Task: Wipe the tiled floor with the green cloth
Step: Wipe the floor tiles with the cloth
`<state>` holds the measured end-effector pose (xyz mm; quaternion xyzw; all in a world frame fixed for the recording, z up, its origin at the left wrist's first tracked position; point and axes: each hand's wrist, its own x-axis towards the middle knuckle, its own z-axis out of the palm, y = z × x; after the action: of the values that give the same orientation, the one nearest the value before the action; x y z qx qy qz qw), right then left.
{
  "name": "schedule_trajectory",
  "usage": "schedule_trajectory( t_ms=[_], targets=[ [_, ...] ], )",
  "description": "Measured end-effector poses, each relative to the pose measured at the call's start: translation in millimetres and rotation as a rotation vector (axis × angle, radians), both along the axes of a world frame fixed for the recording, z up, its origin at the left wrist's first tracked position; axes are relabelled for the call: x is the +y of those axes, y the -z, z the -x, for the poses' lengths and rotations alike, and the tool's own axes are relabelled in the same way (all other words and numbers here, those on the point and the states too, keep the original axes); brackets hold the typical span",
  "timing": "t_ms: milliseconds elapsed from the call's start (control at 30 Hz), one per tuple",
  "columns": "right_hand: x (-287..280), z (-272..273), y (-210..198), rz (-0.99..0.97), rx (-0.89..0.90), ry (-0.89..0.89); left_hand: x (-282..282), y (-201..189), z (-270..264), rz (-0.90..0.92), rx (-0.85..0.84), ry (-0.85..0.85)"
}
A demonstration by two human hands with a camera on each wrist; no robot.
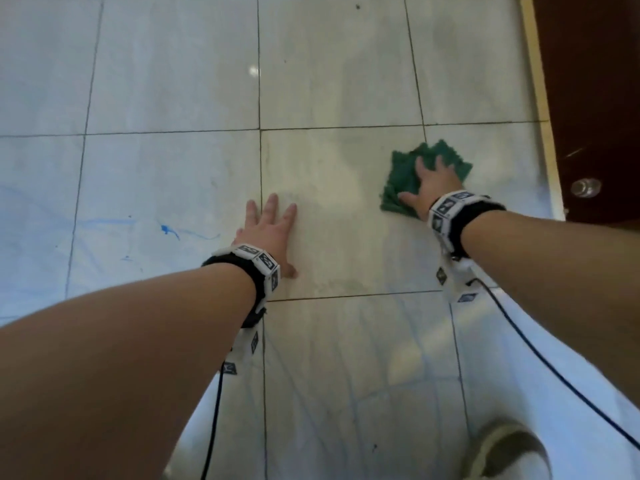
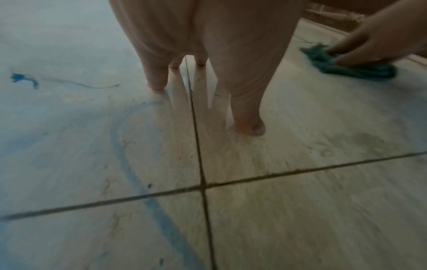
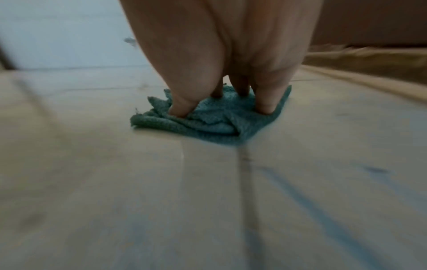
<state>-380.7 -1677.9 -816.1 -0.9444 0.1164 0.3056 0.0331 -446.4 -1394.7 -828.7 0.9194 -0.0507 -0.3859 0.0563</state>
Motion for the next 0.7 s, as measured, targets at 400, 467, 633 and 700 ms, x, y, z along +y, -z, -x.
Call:
schedule_trajectory(
  t_ms=[400, 467, 633, 700],
  targets=[
    [148, 65, 0, -0.187, 0.083, -0.393, 1, 3, 4, 0.009, -0.06, -0.09],
    [162, 30, 2, -0.172, 0.085, -0.476, 3, 1, 8, -0.002, -0.07, -0.117],
    [89, -68, -7, -0.001, 0.007, -0.279, 4, 1, 10, 0.005, -0.029, -0.112],
    [50, -75, -9, 0.054, 0.032, -0.126, 1, 1, 8, 0.017, -0.017, -0.114]
  ],
)
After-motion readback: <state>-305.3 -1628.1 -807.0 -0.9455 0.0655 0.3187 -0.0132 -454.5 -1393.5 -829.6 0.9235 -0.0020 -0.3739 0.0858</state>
